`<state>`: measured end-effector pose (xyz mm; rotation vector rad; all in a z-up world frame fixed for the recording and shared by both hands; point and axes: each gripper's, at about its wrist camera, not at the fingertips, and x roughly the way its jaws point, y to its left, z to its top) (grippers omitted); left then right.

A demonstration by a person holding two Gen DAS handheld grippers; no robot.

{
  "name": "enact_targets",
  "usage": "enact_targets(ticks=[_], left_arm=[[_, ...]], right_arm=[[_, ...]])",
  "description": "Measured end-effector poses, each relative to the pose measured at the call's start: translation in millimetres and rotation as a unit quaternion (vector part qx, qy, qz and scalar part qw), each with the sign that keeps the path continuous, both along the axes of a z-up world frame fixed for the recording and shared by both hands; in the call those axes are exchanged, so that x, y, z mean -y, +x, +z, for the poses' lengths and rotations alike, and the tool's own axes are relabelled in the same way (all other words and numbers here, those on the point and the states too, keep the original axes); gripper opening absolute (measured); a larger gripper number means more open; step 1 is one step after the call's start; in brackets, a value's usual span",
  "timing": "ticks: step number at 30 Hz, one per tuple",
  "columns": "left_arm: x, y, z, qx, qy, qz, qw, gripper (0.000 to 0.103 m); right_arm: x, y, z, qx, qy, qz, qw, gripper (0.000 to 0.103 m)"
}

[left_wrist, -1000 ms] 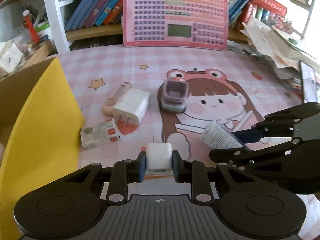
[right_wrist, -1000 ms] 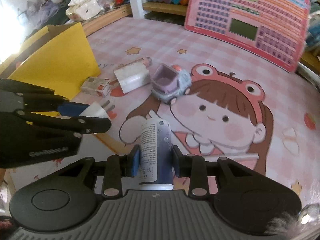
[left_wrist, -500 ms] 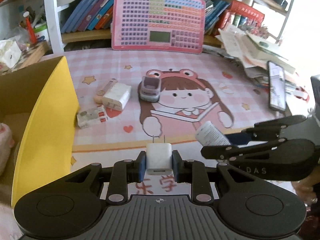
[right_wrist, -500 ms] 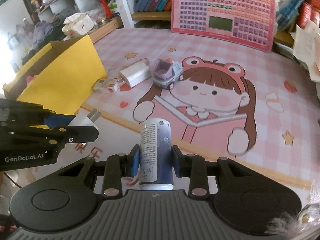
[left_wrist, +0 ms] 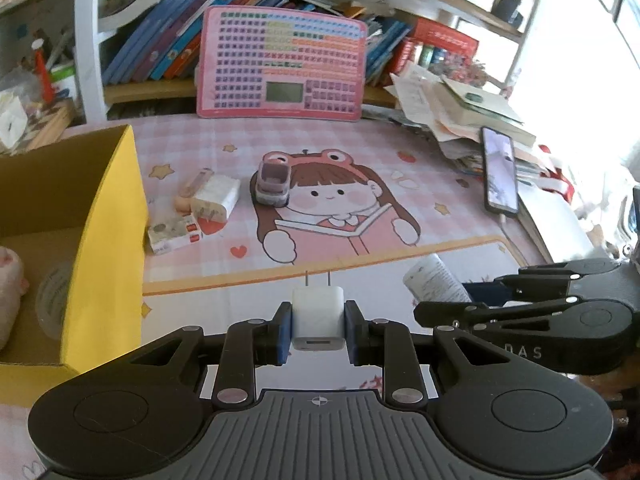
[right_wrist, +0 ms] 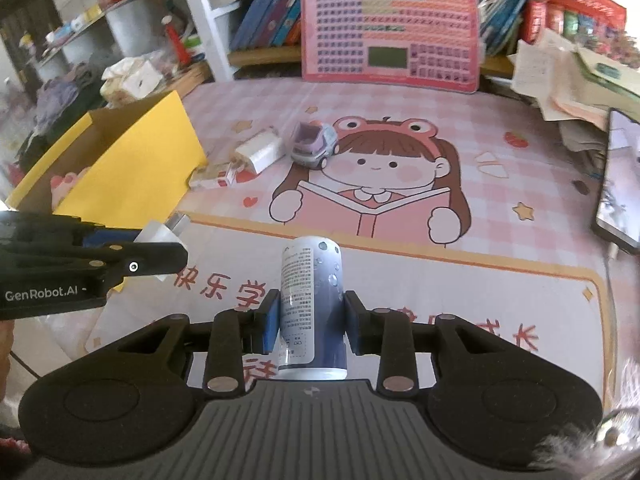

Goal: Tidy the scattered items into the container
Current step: 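Carry the charger and spray bottle with both tools over the yellow box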

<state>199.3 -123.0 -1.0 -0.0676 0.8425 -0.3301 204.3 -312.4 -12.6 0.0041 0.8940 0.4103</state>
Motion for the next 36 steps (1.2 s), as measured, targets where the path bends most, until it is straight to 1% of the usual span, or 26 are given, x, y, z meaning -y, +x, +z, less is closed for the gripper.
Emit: enact_targets(ticks=[4, 7, 11, 17, 28, 36], left_arm=[[-11, -16, 2, 0.010, 0.004, -0.023, 0.9997, 0.025], [-26, -30, 2, 0.012, -0.001, -0.034, 0.9994, 0.025], [-47, -48, 1, 0.008, -0.008, -0.044, 0.9989, 0.025], [-73, -77, 2, 0.010, -0.006, -0.065, 0.9978, 0.025], [-116, -115, 6, 0.014, -0.010, -0.075, 0.9970, 0.025], [-144, -135, 7, 0.017, -0.016, -0.055, 0.9982, 0.025]], right_arm=[[-12, -22, 2, 0.006, -0.006, -0.037, 0.999, 0.031], [-23, -40, 2, 0.003, -0.008, -0.060, 0.998, 0.031], [-43, -70, 2, 0.008, -0.016, -0.080, 0.997, 0.031], [-75, -107, 3, 0.019, -0.021, -0.097, 0.995, 0.030], [-127, -152, 7, 0.023, -0.020, -0.088, 0.996, 0.031], [-157, -164, 12, 0.028, -0.022, -0.059, 0.998, 0.031]])
